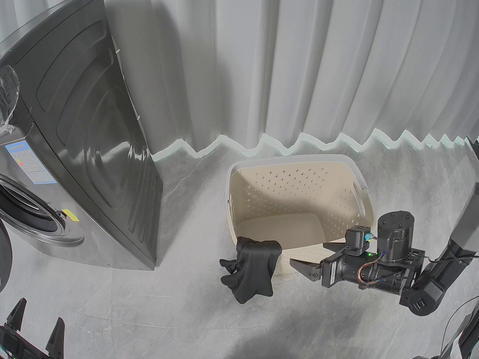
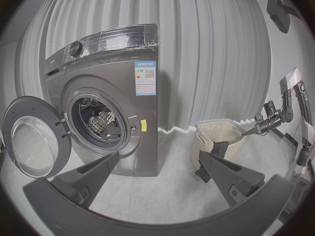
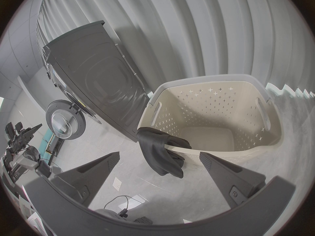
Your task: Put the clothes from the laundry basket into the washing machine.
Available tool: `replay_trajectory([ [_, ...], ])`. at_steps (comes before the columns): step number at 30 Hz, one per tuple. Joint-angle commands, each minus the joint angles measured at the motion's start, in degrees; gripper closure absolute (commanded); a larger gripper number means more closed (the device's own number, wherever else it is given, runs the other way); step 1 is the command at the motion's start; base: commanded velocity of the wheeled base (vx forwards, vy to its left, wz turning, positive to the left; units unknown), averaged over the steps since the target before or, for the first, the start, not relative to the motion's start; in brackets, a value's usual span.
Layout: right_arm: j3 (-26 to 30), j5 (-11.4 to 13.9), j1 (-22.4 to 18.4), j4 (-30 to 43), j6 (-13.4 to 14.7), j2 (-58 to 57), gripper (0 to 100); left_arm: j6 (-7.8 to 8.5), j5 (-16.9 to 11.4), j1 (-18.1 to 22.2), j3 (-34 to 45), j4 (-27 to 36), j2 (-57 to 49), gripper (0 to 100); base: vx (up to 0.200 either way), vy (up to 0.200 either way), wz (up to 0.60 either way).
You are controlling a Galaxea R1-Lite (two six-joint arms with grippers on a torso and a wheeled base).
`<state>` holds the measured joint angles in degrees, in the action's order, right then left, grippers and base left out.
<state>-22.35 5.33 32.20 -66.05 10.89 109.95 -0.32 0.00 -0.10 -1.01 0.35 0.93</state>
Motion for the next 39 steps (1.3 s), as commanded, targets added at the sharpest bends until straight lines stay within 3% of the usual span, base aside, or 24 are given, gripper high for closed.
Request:
replay_trajectory([
  [1, -2.9, -0.1, 1.3, -0.2, 0.0, 4.0, 0, -0.03, 0.0, 0.0, 0.9, 0.0, -0.9, 0, 0.000, 0.000, 0.00],
  [19, -11.8, -0.1, 4.2, -0.3, -0.7, 14.9, 0, -0.03, 0.0, 0.0, 0.9, 0.0, -0.8, 0, 0.000, 0.000, 0.00],
  [39, -19.9, -0.1, 4.5, -0.3, -1.9, 23.3, 0, -0.03, 0.0, 0.0, 0.8, 0.0, -0.9, 0, 0.000, 0.000, 0.00],
])
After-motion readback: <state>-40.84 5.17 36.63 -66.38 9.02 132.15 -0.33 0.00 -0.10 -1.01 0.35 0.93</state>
